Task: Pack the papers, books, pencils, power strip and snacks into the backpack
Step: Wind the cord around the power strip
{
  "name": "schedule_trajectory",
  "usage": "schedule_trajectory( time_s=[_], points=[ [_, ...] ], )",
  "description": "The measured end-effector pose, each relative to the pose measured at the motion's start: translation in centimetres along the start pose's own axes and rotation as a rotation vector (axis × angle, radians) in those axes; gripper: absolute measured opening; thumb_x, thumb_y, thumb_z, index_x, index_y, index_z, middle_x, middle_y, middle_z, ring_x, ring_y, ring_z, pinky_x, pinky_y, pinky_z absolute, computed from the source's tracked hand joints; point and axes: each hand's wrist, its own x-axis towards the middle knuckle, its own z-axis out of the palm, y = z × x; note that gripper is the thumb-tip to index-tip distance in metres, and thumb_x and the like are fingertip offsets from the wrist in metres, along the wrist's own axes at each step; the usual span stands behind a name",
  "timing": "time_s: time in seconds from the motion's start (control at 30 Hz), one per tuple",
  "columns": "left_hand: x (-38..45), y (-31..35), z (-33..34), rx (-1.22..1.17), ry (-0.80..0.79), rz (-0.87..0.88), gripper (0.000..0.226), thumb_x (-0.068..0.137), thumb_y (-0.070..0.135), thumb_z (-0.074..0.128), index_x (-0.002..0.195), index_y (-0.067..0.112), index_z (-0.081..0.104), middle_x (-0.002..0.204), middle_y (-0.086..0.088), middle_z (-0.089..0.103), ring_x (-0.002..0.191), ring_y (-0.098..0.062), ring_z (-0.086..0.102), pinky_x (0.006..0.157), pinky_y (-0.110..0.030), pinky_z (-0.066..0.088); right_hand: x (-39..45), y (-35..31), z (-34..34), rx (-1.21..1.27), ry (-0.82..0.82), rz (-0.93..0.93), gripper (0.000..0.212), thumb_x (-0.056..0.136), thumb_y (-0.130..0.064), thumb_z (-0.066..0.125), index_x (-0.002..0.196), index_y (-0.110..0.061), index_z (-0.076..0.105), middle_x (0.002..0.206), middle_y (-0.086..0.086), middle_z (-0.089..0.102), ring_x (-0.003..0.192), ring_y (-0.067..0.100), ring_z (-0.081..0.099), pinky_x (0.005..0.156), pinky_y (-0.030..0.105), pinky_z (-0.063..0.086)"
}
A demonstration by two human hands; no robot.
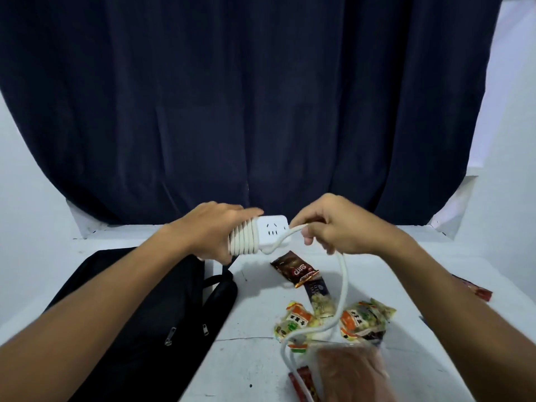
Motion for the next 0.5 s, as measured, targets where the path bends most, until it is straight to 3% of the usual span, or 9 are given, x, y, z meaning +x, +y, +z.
schedule_trajectory(
  time_s=[0.1,0.27,0.37,0.5],
  points=[
    [-0.8,0.7,1.0,-0.143,-0.027,0.107,0.099,0.058,0.038,0.078,0.144,0.042,0.029,0.115,0.018,0.056,0.104,-0.007,0.054,0.085,-0.027,0.046,0.8,0.3,-1.1,-0.085,0.031,-0.090,0.018,0.091,-0.009,0.060,0.091,-0.021,0.074,0.070,-0.003,0.068,0.047,0.006,0.053,0.046,0.021,0.045],
    [-2.4,1.9,0.9,-0.890,-0.096,0.166,0.097,0.055,0.002,0.088,0.138,0.028,0.046,0.118,0.019,0.058,0.107,-0.002,0.058,0.083,-0.014,0.047,2.2,1.6,-2.0,0.223,0.076,-0.157,0.001,0.084,-0.005,0.069,0.084,-0.004,0.069,0.062,-0.001,0.066,0.047,0.020,0.051,0.044,0.023,0.043],
    [-2.8,2.4,0.7,-1.169,-0.033,0.229,0.099,0.060,-0.006,0.084,0.144,0.022,0.040,0.126,0.005,0.059,0.112,-0.011,0.058,0.088,-0.021,0.047,2.8,2.3,-0.8,0.413,0.088,-0.171,0.007,0.086,0.000,0.065,0.086,0.001,0.072,0.063,0.007,0.065,0.048,0.022,0.049,0.044,0.025,0.047],
    [-3.0,2.8,0.8,-1.476,0.033,0.216,0.109,0.066,0.007,0.076,0.150,0.045,0.018,0.127,-0.029,0.049,0.100,-0.043,0.057,0.086,-0.044,0.051,3.1,2.4,2.0,0.485,0.082,-0.168,0.019,0.088,0.009,0.058,0.086,-0.005,0.071,0.061,-0.001,0.064,0.049,0.014,0.053,0.047,0.025,0.051]
  ],
)
